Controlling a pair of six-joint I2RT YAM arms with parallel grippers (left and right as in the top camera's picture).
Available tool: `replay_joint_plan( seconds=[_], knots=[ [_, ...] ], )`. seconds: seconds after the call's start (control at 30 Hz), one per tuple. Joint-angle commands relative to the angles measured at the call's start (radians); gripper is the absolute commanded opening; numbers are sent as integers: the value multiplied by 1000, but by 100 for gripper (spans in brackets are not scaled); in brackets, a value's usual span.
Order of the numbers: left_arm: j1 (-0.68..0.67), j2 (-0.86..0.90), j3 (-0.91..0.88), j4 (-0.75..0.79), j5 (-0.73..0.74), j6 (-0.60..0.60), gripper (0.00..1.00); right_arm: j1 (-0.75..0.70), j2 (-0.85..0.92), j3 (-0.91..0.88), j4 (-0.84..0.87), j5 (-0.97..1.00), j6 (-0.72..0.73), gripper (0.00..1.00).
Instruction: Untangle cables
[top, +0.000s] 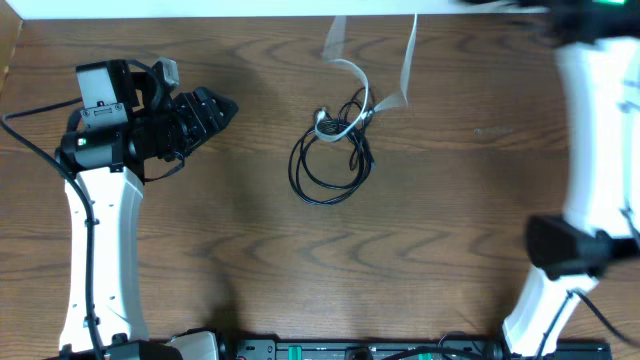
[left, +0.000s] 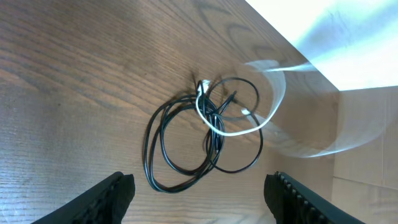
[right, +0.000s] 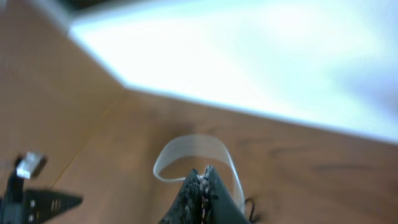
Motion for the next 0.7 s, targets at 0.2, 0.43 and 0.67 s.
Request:
replay_joint_plan(
  seconds=[0.2, 0.43, 0.67],
  knots=[
    [3, 0, 9, -3, -13, 22, 72, -226, -7, -3, -40, 45, 18, 1],
    [3, 0, 9, -4, -12, 21, 71, -180, 60, -4, -194, 45, -101, 6],
    [2, 0, 9, -18, -12, 25, 71, -33, 193, -4, -282, 53, -145, 49]
  ],
)
